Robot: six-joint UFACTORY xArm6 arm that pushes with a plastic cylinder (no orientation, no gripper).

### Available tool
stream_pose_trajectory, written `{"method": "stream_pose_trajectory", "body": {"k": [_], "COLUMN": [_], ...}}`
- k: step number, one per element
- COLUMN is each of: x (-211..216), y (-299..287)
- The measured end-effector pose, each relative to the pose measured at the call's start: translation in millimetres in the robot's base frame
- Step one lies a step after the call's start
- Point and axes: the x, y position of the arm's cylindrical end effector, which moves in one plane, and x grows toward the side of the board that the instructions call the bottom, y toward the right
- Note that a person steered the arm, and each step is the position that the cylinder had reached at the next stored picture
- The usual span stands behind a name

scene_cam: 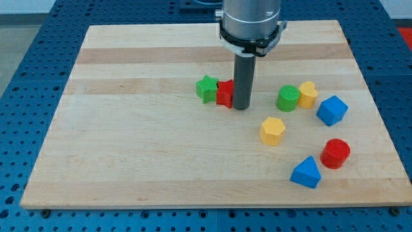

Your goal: Keep arm below green star

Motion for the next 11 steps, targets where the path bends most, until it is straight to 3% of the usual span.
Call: {"method": "stream_pose_trajectory", "body": {"k": [2, 4, 5, 11], "x": [-11, 15, 14, 25], "y": [-6, -23, -48, -73]}}
